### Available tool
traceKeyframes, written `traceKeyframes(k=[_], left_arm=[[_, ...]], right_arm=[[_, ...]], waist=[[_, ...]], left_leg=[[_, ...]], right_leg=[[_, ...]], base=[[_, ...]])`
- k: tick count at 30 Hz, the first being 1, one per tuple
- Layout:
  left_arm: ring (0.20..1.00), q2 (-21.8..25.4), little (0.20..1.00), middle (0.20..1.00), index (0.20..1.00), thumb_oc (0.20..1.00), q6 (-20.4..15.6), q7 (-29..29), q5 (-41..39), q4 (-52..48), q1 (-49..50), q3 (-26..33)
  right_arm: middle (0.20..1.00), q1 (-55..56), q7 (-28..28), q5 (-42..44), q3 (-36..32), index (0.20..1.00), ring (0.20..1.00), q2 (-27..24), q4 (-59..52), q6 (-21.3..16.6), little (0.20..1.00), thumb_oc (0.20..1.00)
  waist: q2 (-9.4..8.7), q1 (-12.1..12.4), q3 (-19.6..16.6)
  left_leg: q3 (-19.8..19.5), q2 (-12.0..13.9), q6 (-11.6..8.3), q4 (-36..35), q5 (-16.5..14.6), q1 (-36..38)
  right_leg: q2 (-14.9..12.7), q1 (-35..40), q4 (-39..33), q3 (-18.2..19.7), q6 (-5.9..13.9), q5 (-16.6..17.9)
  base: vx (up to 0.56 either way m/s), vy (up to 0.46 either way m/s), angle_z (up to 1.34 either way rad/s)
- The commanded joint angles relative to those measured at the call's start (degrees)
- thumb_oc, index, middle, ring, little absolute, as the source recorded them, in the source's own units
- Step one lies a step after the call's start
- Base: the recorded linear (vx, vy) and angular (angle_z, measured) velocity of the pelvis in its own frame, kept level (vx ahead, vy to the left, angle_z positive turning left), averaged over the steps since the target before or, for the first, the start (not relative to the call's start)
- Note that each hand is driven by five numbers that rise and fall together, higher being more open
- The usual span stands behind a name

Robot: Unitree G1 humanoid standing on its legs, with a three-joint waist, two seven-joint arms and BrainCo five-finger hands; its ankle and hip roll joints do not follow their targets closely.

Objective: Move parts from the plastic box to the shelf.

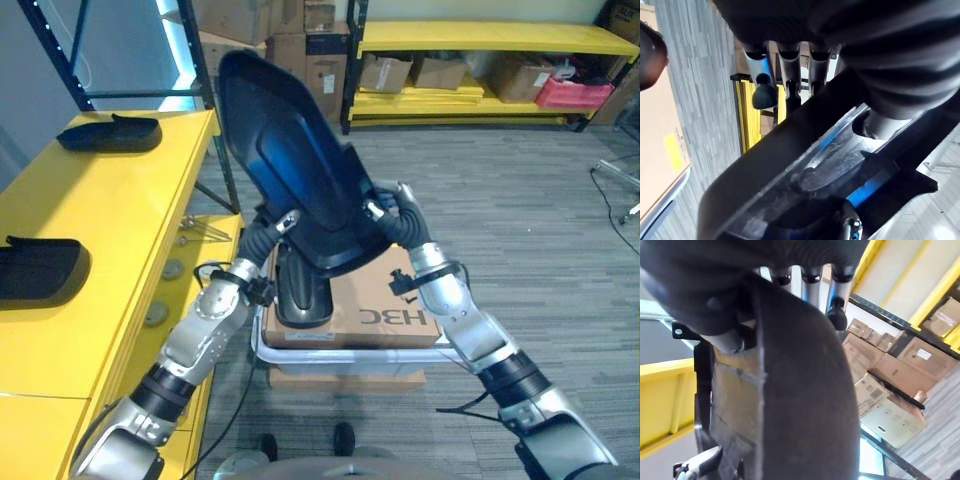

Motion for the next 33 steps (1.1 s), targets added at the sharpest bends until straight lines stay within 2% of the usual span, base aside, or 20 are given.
traceKeyframes(k=[1, 3, 4, 10, 11, 12, 13, 14, 15, 22, 26, 28, 30, 33], left_arm=[[0.200, -3.5, 0.200, 0.200, 0.200, 0.200, -9.2, 3.3, 1.7, 1.0, -6.2, -2.5], [0.200, -3.8, 0.200, 0.200, 0.200, 0.200, -10.6, 4.4, 2.2, 0.9, -6.1, -2.4], [0.200, -4.0, 0.200, 0.200, 0.200, 0.200, -14.0, 7.3, 5.0, 0.5, -5.6, -2.0], [0.200, -2.8, 0.200, 0.200, 0.200, 0.200, -19.0, 14.5, 14.3, -0.7, -4.6, -0.4], [0.200, -2.4, 0.200, 0.200, 0.200, 0.200, -19.6, 15.5, 15.9, -0.9, -4.4, -0.2], [0.200, -2.3, 0.200, 0.200, 0.200, 0.200, -19.7, 15.9, 16.4, -1.0, -4.3, -0.1], [0.200, -2.1, 0.200, 0.200, 0.200, 0.200, -20.0, 16.3, 17.0, -1.0, -4.1, 0.0], [0.200, -1.8, 0.200, 0.200, 0.200, 0.200, -20.1, 17.2, 18.0, -1.0, -4.0, 0.1], [0.200, -1.6, 0.200, 0.200, 0.200, 0.200, -20.4, 18.2, 18.6, -0.8, -3.9, 0.1], [0.200, 1.2, 0.200, 0.200, 0.200, 0.200, -21.7, 24.1, 26.8, -1.2, -1.5, 3.5], [0.200, 4.0, 0.200, 0.200, 0.200, 0.200, -21.3, 30.3, 33.6, -3.4, 2.2, 7.9], [0.200, 5.5, 0.200, 0.200, 0.200, 0.200, -21.7, 36.3, 39.3, -4.5, 6.4, 13.3], [0.200, 6.0, 0.200, 0.200, 0.200, 0.200, -22.7, 37.9, 40.8, -5.6, 9.1, 17.2], [0.200, 6.4, 0.200, 0.200, 0.200, 0.200, -25.2, 38.5, 40.1, -7.8, 13.7, 23.1]], right_arm=[[0.200, -1.6, 7.2, 6.0, 8.2, 0.200, 0.200, 6.4, -7.9, -6.5, 0.200, 0.200], [0.200, -1.1, 7.6, 6.5, 9.0, 0.200, 0.200, 7.1, -7.9, -6.3, 0.200, 0.200], [0.200, 0.0, 8.8, 7.9, 10.4, 0.200, 0.200, 8.0, -7.9, -6.3, 0.200, 0.200], [0.200, 1.4, 10.8, 8.5, 12.2, 0.200, 0.200, 8.2, -8.8, -7.6, 0.200, 0.200], [0.266, 1.8, 10.5, 8.8, 12.3, 0.266, 0.266, 7.9, -9.3, -7.8, 0.266, 0.266], [0.476, 1.9, 10.3, 8.8, 12.3, 0.476, 0.476, 7.9, -9.4, -7.9, 0.476, 0.476], [0.580, 2.2, 10.1, 9.2, 12.2, 0.580, 0.580, 7.7, -9.5, -8.3, 0.580, 0.580], [0.881, 2.5, 9.7, 9.3, 12.0, 0.881, 0.881, 7.6, -9.6, -8.9, 0.881, 0.881], [1.000, 2.7, 9.5, 9.2, 11.8, 1.000, 1.000, 7.5, -9.8, -9.4, 1.000, 1.000], [1.000, 4.2, 11.3, 11.4, 8.9, 1.000, 1.000, 5.8, -12.2, -10.5, 1.000, 1.000], [1.000, 5.0, 15.4, 16.2, 6.8, 1.000, 1.000, 4.9, -14.1, -11.8, 1.000, 1.000], [1.000, 5.0, 18.0, 18.7, 5.9, 1.000, 1.000, 4.8, -14.7, -10.7, 1.000, 1.000], [1.000, 5.3, 18.9, 19.1, 5.8, 1.000, 1.000, 5.0, -14.3, -9.6, 1.000, 1.000], [1.000, 7.6, 20.8, 18.4, 5.3, 1.000, 1.000, 4.9, -13.5, -8.9, 1.000, 1.000]], waist=[[-0.95, 0.3, -0.6], [-0.96, 0.3, -0.5], [-0.99, 0.5, -0.3], [-1.23, 1.1, 0.1], [-1.29, 1.2, 0.1], [-1.30, 1.2, 0.1], [-1.33, 1.3, 0.1], [-1.35, 1.3, 0.1], [-1.37, 1.3, 0.1], [-1.32, 1.8, 0.3], [-1.05, 3.2, 0.9], [-0.65, 5.1, 1.5], [-0.16, 6.3, 1.8], [0.68, 8.1, 2.8]], left_leg=[[1.9, 0.3, 1.25, -0.2, -4.4, 2.1], [1.9, 0.2, 1.29, -0.2, -4.3, 2.1], [1.7, 0.2, 1.28, -0.2, -4.2, 1.9], [1.0, 0.0, 1.19, -0.2, -4.0, 1.5], [0.9, 0.1, 1.14, -0.2, -3.9, 1.4], [0.9, 0.1, 1.12, -0.2, -3.9, 1.4], [0.8, 0.1, 1.09, -0.2, -3.9, 1.4], [0.8, 0.1, 1.05, -0.2, -3.8, 1.4], [0.7, 0.1, 1.03, -0.2, -3.8, 1.3], [0.4, 0.5, 0.73, 0.1, -3.5, 1.3], [-0.5, 1.2, -0.22, 1.0, -2.5, 0.1], [-1.9, 1.9, -1.63, 1.8, -1.1, -1.9], [-2.3, 2.6, -2.63, 1.3, 0.9, -3.4], [-0.9, 4.7, -4.74, 3.0, 6.3, -7.8]], right_leg=[[-1.5, 4.3, -0.2, -2.2, 2.84, -5.1], [-1.6, 4.3, -0.2, -2.3, 2.83, -5.0], [-1.6, 4.2, -0.2, -2.3, 2.80, -5.0], [-1.6, 4.1, -0.2, -2.7, 2.70, -5.0], [-1.5, 4.1, -0.2, -2.8, 2.68, -5.0], [-1.5, 4.1, -0.2, -2.8, 2.68, -5.0], [-1.5, 4.1, -0.2, -2.8, 2.69, -5.0], [-1.5, 4.1, -0.2, -2.9, 2.70, -5.0], [-1.5, 4.1, -0.2, -2.9, 2.71, -5.0], [-1.4, 4.1, -0.2, -3.3, 2.45, -5.2], [-1.0, 4.1, -0.2, -4.5, 1.68, -5.6], [-0.9, 4.0, -0.2, -5.9, 0.99, -6.1], [-0.7, 4.1, -0.2, -6.8, 0.76, -6.3], [-0.8, 5.4, -0.2, -9.7, 0.76, -6.8]], base=[[0.00, 0.000, 0.00], [0.00, 0.000, 0.00], [0.00, 0.000, 0.00], [-0.01, -0.012, 0.01], [0.00, 0.000, 0.00], [0.00, 0.000, 0.00], [0.00, 0.000, 0.00], [0.00, 0.000, 0.00], [0.00, 0.000, 0.00], [-0.01, -0.052, 0.02], [-0.03, -0.136, 0.15], [-0.04, -0.167, 0.21], [-0.03, -0.082, 0.21], [-0.05, -0.053, 0.37]])
